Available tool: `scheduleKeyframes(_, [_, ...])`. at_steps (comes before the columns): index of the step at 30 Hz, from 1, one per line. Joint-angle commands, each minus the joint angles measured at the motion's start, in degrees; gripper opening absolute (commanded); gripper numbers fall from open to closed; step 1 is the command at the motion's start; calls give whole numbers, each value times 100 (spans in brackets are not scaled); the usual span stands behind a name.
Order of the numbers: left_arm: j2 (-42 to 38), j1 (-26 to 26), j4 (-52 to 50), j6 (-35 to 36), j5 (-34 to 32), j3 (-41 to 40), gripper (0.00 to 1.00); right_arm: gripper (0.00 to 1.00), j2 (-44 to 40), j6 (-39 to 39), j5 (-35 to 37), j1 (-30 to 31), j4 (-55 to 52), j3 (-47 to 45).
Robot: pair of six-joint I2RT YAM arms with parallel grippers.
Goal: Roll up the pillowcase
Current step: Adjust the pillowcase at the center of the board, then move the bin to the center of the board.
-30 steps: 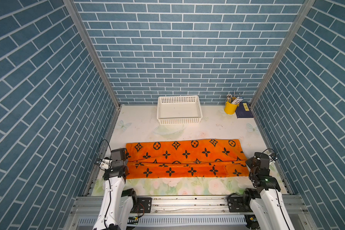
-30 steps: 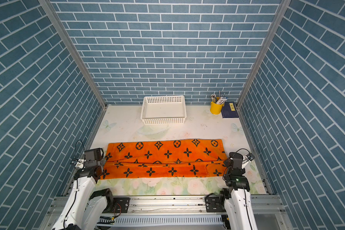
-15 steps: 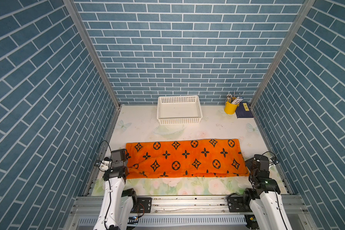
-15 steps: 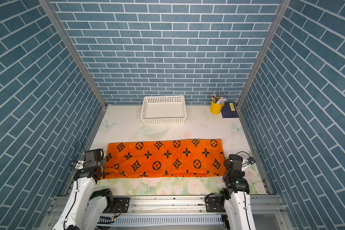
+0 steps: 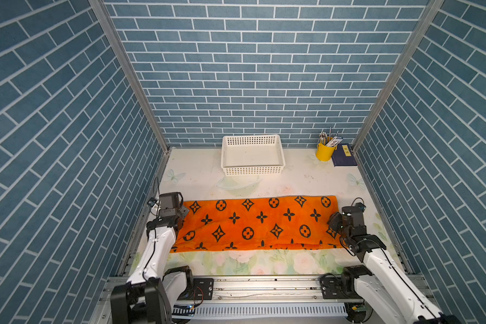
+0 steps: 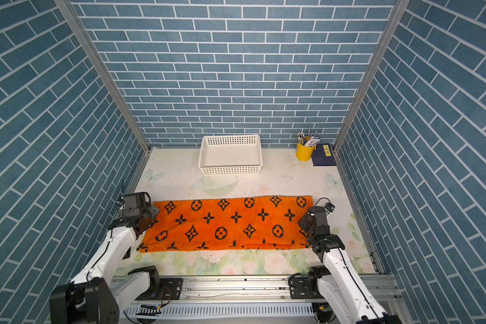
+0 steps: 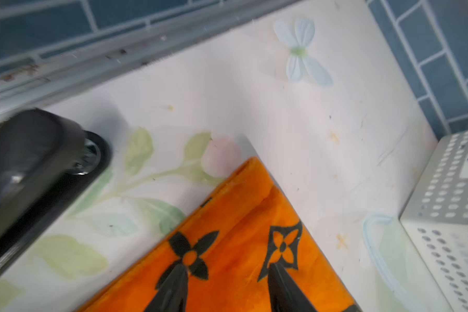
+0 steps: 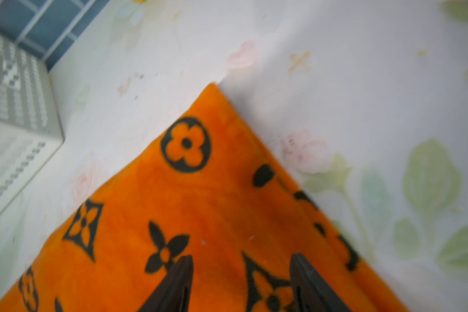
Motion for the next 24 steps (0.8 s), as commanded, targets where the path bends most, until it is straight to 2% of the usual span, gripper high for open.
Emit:
scheduleKeyframes(1, [514,-362,379,436,209,4,36,59,617,99,169,700,552,69])
scheduleKeyframes(4, [866,-393,442,441,189,-101,27,56,1249,175,-53,875,1084,-99])
scheduleKeyframes(8, [1445,-393,398,491,161,-226,16,50,2215,103,269,870,1547,123])
scheduleKeyframes(13, [1860,-504,512,366,473,-443,11,48,3675,-252,559,765,1952,998])
scheduleKeyframes(17, [1720,-750,446,109,485,-593,11,43,4953,-450,547,467,1955,2022])
scheduleKeyframes(21, [1597,-1302,452,-287,620,-713,11,40,6010,-623,524,244,2123,3117])
scheduleKeyframes(24, [1655,-2039,222,-540,393,-557,11,40,6747,-905,464,211,2093,4091])
